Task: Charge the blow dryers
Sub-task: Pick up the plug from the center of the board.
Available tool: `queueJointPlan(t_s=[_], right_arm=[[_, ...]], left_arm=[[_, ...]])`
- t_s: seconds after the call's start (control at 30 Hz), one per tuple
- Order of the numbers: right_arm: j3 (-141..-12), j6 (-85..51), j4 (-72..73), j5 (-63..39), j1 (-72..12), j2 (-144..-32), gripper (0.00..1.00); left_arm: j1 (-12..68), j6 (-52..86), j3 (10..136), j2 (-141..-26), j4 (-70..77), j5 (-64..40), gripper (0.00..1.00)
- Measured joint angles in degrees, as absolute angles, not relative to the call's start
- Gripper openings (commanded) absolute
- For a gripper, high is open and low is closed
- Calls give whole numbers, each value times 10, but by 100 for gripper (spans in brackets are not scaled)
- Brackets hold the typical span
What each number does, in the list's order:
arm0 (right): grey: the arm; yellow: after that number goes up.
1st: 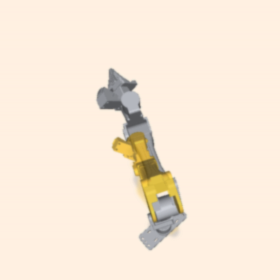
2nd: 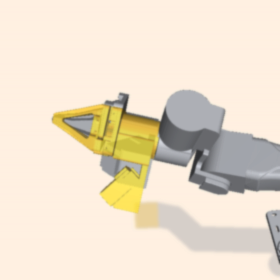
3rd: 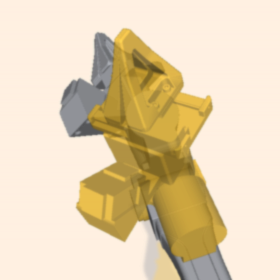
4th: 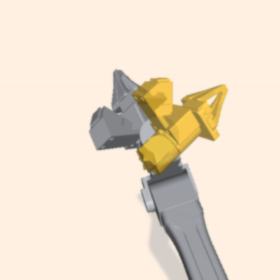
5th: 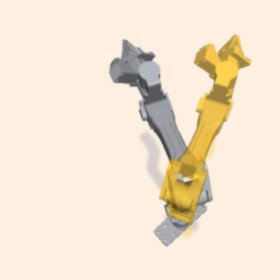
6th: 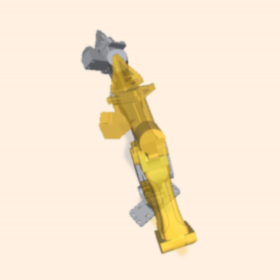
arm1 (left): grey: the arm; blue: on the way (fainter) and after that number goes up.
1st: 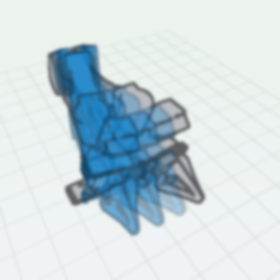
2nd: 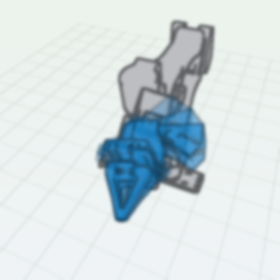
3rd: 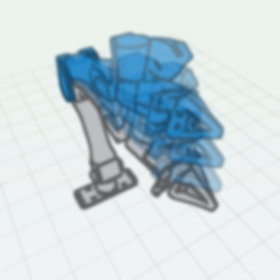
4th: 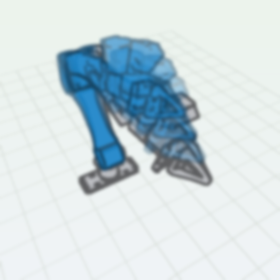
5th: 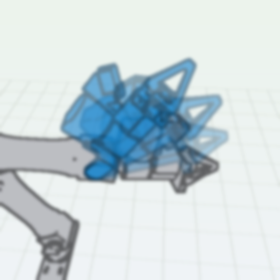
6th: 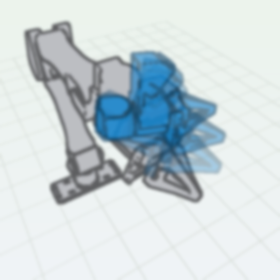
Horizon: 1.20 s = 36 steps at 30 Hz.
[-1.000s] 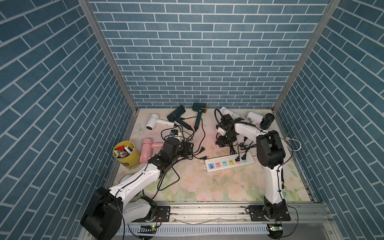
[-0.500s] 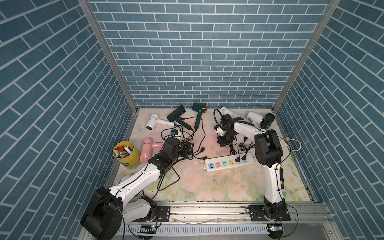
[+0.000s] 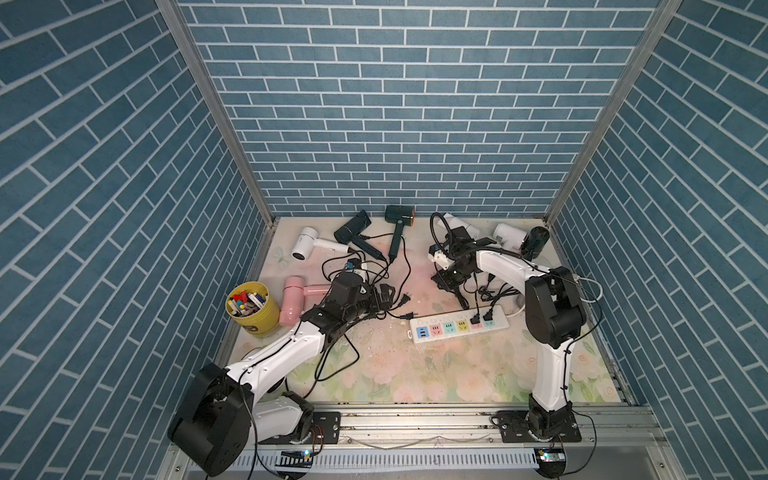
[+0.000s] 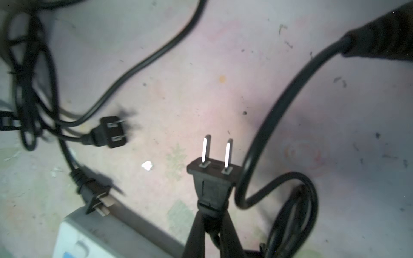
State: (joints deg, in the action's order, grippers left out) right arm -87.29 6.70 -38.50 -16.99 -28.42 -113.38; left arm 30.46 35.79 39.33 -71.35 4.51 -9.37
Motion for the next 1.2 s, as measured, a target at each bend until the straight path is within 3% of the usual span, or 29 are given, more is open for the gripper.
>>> queueJointPlan(t_s=[0.23, 0.53, 0.87, 1.2], right_arm=[[-841, 67, -341, -220, -296, -1103, 0], [-778, 67, -302, -257, -301, -1060, 0], [-734, 63, -275, -292, -301, -1017, 0], [-732, 62, -274, -322, -301, -1013, 0]], left_arm=[[300, 406, 481, -798, 44, -200, 98], [296, 486, 540, -916, 77, -289, 75], [286, 571, 601, -1022, 163, -355, 71], [287, 639, 615, -1082, 259, -387, 52]])
